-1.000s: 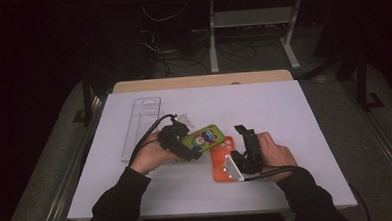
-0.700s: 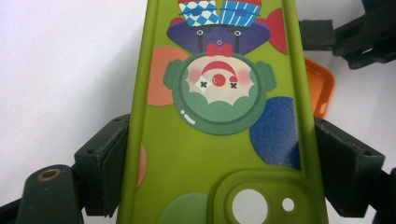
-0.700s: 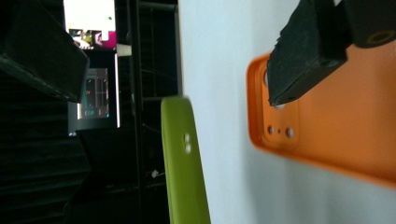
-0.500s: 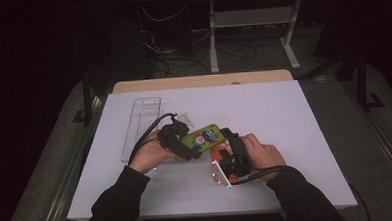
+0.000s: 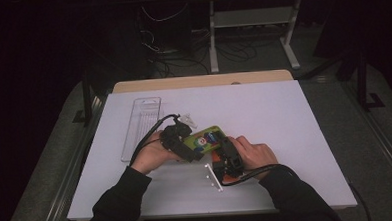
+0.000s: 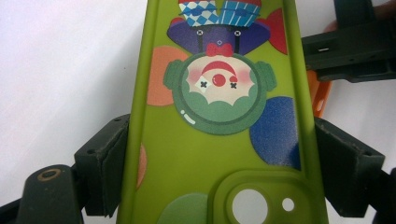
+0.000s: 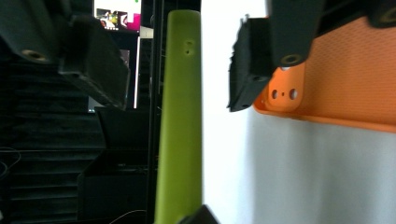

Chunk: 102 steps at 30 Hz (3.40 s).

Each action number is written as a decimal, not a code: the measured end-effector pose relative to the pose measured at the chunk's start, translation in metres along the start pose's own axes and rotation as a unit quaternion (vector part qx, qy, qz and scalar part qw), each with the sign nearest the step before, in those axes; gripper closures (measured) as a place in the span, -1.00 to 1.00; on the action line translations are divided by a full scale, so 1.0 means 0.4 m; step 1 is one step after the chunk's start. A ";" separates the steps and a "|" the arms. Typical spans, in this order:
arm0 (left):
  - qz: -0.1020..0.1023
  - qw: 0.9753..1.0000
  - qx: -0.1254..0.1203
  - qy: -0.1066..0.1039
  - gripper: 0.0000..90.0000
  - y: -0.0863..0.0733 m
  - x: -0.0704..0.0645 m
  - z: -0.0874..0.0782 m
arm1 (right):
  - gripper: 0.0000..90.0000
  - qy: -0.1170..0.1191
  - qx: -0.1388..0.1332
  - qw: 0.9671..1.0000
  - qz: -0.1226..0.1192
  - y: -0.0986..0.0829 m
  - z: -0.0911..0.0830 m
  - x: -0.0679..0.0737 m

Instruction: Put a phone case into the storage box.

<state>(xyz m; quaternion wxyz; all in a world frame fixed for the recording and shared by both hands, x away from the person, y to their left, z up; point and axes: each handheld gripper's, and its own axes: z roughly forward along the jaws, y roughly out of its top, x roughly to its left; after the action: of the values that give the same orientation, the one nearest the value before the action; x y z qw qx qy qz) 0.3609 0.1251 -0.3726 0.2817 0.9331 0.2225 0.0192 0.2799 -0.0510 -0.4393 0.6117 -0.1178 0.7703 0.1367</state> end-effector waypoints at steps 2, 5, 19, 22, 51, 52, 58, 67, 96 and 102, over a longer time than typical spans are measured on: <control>-0.002 1.000 -0.002 0.000 -0.65 0.000 -0.001 0.001 | -0.05 -0.001 0.003 1.000 -0.004 0.001 0.002 0.004; -0.015 1.000 -0.015 0.000 -0.65 -0.001 -0.006 0.006 | 0.09 -0.015 0.000 1.000 -0.012 0.004 0.003 0.007; -0.013 1.000 -0.013 -0.001 -0.65 0.001 -0.006 0.004 | 0.49 -0.019 -0.021 0.999 -0.018 0.010 -0.007 0.011; -0.015 1.000 -0.018 -0.002 -0.65 0.002 -0.006 0.003 | 0.57 -0.020 -0.019 1.000 -0.012 0.012 -0.009 0.011; -0.014 0.999 -0.044 -0.021 -1.00 -0.008 -0.007 -0.025 | 0.68 -0.016 -0.004 1.000 -0.006 0.000 -0.013 0.004; -0.011 0.999 -0.043 -0.020 -1.00 -0.009 -0.004 -0.031 | 0.68 -0.016 -0.002 1.000 -0.002 -0.004 -0.012 0.003; -0.028 0.997 -0.066 -0.016 -1.00 -0.026 0.010 -0.058 | 0.68 -0.009 0.018 1.000 0.017 -0.039 -0.009 -0.010; -0.010 0.998 -0.062 -0.008 -1.00 -0.041 0.022 -0.069 | 0.68 0.005 0.042 0.997 0.058 -0.088 -0.008 -0.030; -0.014 0.998 -0.056 0.012 -1.00 -0.050 0.030 -0.056 | 0.68 0.119 0.044 0.925 0.359 -0.168 -0.002 -0.099; -0.020 0.998 -0.061 0.015 -1.00 -0.051 0.031 -0.058 | 0.68 0.144 0.034 0.882 0.447 -0.183 -0.001 -0.115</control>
<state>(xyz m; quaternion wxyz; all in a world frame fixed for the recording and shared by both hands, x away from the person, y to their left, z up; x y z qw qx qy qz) 0.3603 0.1576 -0.3652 0.3352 0.9091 0.2438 0.0408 0.3156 -0.1191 -0.3994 0.3722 0.2415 0.8248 0.3505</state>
